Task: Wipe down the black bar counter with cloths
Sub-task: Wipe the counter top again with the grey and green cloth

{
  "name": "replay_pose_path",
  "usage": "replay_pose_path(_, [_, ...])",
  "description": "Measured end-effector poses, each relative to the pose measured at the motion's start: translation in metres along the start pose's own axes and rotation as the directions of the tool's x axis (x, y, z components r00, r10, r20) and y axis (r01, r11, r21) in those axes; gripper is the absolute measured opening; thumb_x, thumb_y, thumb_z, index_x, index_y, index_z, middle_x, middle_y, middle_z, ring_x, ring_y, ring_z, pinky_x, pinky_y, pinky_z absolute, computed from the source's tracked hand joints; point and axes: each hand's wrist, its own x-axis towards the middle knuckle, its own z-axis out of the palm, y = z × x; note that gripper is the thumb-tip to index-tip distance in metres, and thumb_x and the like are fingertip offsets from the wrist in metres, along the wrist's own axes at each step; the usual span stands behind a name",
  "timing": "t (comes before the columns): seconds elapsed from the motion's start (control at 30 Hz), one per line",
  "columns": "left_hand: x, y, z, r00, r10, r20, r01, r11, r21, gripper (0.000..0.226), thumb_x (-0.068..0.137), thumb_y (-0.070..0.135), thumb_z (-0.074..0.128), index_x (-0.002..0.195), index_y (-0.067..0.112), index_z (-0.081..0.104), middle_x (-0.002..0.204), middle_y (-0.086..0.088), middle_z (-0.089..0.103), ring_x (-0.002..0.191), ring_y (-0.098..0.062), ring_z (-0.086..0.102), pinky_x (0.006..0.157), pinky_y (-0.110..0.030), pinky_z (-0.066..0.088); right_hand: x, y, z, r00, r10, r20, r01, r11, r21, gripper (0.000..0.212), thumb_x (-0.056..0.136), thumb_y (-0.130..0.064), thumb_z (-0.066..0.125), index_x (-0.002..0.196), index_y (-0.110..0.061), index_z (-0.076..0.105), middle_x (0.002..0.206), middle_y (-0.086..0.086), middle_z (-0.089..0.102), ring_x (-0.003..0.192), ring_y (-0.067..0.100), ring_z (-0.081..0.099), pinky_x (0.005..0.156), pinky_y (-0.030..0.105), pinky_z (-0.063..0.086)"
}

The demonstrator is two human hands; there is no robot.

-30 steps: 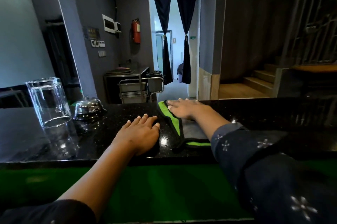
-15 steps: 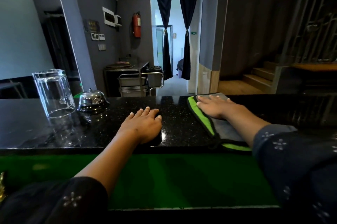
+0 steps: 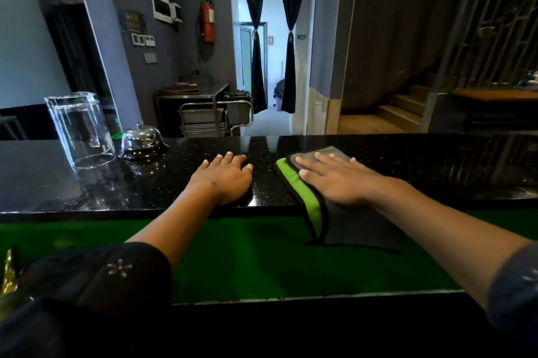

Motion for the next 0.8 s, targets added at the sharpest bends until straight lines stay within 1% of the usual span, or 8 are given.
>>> replay_pose_path(0.13, [0.003,-0.001,0.0,1.0,-0.01,-0.011,0.01,1.0,0.006,0.054,0.1,0.044,0.019,0.152,0.028,0.016,0.161,-0.002,0.007,0.148,-0.021,0.005,0.119,-0.044,0.002,0.038,-0.03,0.003,0.993,0.106,-0.043,-0.106,0.994,0.019,0.058,0.1,-0.058,0.012,0.155,-0.041,0.005,0.165,0.007,-0.001,0.151,0.031,-0.002,0.117,0.058,-0.005])
replay_pose_path(0.2, [0.003,0.0,-0.001,1.0,-0.005,-0.009,0.005,1.0,0.008,0.054,0.1,0.044,0.018,0.152,0.028,0.017,0.161,-0.003,0.008,0.148,-0.021,0.006,0.119,-0.044,0.002,0.045,-0.055,0.005,0.994,0.107,-0.03,-0.106,0.994,0.019,0.059,0.1,-0.056,0.012,0.156,-0.037,0.004,0.164,0.011,-0.002,0.15,0.034,-0.003,0.117,0.06,-0.006])
replay_pose_path(0.3, [0.001,-0.001,-0.003,1.0,0.012,-0.001,-0.012,1.0,-0.007,0.055,0.1,0.045,0.013,0.152,0.024,0.017,0.161,-0.005,0.009,0.148,-0.023,0.007,0.118,-0.046,0.003,0.034,-0.078,0.011,1.0,0.019,-0.011,-0.019,1.0,0.005,0.06,0.098,-0.06,0.012,0.155,-0.041,0.005,0.165,0.007,-0.001,0.151,0.031,-0.002,0.117,0.058,-0.006])
replay_pose_path(0.43, [-0.002,-0.005,-0.001,0.999,0.049,0.016,-0.048,0.999,-0.017,0.064,0.096,0.057,0.005,0.153,0.028,0.014,0.161,-0.007,0.008,0.148,-0.023,0.004,0.119,-0.046,0.001,-0.013,-0.048,0.013,0.995,-0.102,-0.013,0.102,0.995,-0.006,0.056,0.098,-0.062,0.011,0.152,-0.05,0.005,0.165,-0.005,0.0,0.151,0.022,-0.001,0.118,0.053,-0.003])
replay_pose_path(0.5, [-0.003,-0.006,0.001,0.999,0.049,0.001,-0.049,0.998,-0.03,0.072,0.092,0.065,0.002,0.153,0.029,0.015,0.161,-0.006,0.008,0.148,-0.023,0.004,0.119,-0.045,0.001,-0.025,-0.019,0.006,0.999,-0.046,-0.009,0.046,0.999,-0.018,0.054,0.099,-0.061,0.013,0.151,-0.052,0.005,0.165,-0.007,0.0,0.151,0.02,0.0,0.118,0.052,-0.002])
replay_pose_path(0.63, [-0.001,-0.001,0.004,0.999,0.048,-0.026,-0.048,0.999,-0.004,0.082,0.087,0.072,0.001,0.153,0.025,0.017,0.161,-0.006,0.008,0.148,-0.024,0.004,0.118,-0.045,0.0,-0.002,0.023,-0.004,0.984,0.177,-0.023,-0.177,0.984,0.005,0.053,0.1,-0.06,0.014,0.151,-0.051,0.007,0.165,-0.005,0.003,0.151,0.021,0.001,0.117,0.054,-0.001])
replay_pose_path(0.7, [0.0,0.0,0.005,0.999,0.038,-0.031,-0.039,0.999,-0.008,0.083,0.087,0.072,0.002,0.152,0.024,0.018,0.161,-0.007,0.008,0.148,-0.025,0.004,0.118,-0.046,0.0,0.027,0.021,-0.005,0.969,0.242,-0.047,-0.242,0.97,0.003,0.056,0.099,-0.061,0.013,0.153,-0.048,0.009,0.165,-0.001,0.003,0.151,0.023,0.001,0.117,0.056,-0.002])
replay_pose_path(0.8, [-0.002,0.001,0.003,0.999,0.032,-0.019,-0.032,0.999,-0.023,0.082,0.088,0.072,0.003,0.152,0.023,0.019,0.161,-0.008,0.009,0.148,-0.026,0.005,0.118,-0.047,0.0,0.058,-0.006,-0.004,0.951,0.3,-0.074,-0.301,0.954,-0.009,0.061,0.097,-0.061,0.012,0.155,-0.04,0.01,0.165,0.006,0.005,0.151,0.029,0.005,0.118,0.058,0.0])
